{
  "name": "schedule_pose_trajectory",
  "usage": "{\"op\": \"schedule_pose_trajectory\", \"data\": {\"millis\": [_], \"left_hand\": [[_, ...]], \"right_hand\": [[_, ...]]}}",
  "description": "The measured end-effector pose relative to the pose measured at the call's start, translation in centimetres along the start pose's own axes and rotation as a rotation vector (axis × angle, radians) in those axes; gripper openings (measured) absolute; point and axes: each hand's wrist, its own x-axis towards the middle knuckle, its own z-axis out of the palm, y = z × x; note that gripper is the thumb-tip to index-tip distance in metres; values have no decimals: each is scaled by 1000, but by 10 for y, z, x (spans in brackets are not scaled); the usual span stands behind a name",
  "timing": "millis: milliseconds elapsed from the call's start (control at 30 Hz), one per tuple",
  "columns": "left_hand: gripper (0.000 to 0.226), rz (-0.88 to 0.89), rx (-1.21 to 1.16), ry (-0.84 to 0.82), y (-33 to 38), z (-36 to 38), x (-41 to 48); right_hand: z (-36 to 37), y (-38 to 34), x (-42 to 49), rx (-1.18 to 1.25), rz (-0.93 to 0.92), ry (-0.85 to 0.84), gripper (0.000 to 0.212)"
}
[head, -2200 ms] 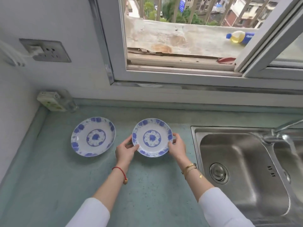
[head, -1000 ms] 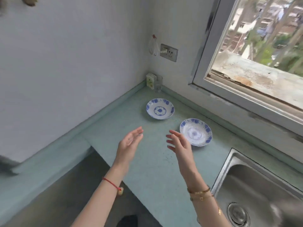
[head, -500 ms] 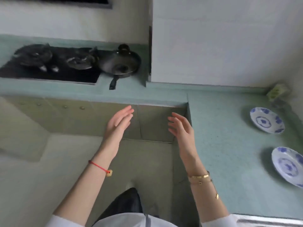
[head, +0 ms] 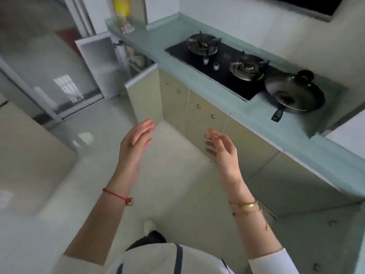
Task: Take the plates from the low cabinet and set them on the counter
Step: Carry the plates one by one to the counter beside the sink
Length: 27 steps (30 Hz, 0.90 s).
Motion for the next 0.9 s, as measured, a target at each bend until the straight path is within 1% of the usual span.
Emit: {"op": "schedule_pose_trajectory", "data": {"millis": [133, 200, 367, 633, 767, 900], "left_hand": [[31, 25, 18, 82, 17, -78, 40], [33, 39, 35, 113, 24, -110, 59], [29, 53, 59, 195, 38, -180, 110], [30, 65, 20, 295, 50, -236, 205], [29, 84, 11, 330, 63, -256, 279], [28, 92, 19, 366, 88, -267, 363]], "right_hand": [[92, 8, 24, 1, 15, -96, 24], [130, 12, 36, -5, 19, -127, 25], [216, 19, 69, -38, 39, -209, 25], [319, 22, 154, -79, 32, -314, 25], [381, 18, 219, -80, 32, -366, 26], [443, -1, 290, -90, 7, -426, 25]]}}
